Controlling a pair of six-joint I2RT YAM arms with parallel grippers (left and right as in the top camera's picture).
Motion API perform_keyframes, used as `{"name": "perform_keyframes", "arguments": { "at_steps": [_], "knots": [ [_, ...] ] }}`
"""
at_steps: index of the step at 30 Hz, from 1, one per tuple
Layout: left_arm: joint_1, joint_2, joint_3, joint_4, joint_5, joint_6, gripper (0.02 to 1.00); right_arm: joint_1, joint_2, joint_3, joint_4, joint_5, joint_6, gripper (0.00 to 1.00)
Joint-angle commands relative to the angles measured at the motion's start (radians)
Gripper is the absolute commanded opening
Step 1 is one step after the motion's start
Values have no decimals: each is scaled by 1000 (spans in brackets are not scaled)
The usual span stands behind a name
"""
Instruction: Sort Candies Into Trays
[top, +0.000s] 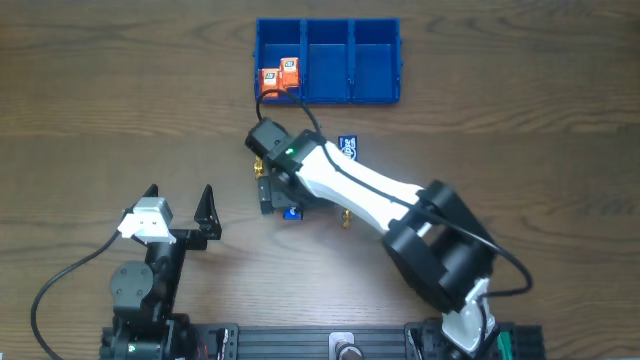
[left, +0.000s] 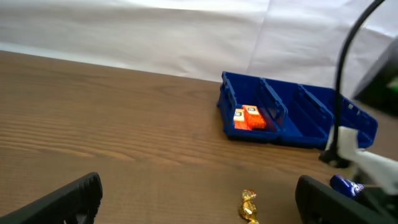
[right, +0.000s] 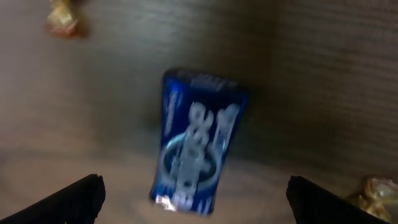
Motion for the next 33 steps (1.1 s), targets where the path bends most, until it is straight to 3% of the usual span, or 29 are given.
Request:
{"name": "perform_keyframes", "arguments": {
  "at_steps": [1, 11, 13, 19, 25, 29, 33],
  "knots": [
    [3, -5, -19, -34, 16, 14, 998, 8, 68, 69, -21, 109, 109, 952],
    [3, -5, -19, -34, 16, 14, 998, 43, 126, 83, 2, 143, 158, 884],
    [3, -5, -19, -34, 16, 14, 996, 47, 128, 83, 2, 143, 159, 801],
    [3, -5, -19, -34, 16, 14, 996, 49, 128, 83, 2, 143, 162, 411],
    [3, -5, -19, -34, 15, 14, 998, 50, 111, 83, 2, 146, 161, 297],
    [3, -5, -19, -34, 16, 14, 998, 49, 12, 83, -15, 192, 148, 205],
    [3, -5, -19, -34, 16, 14, 998, 4, -143, 90, -24, 237, 48, 183]
  ]
}}
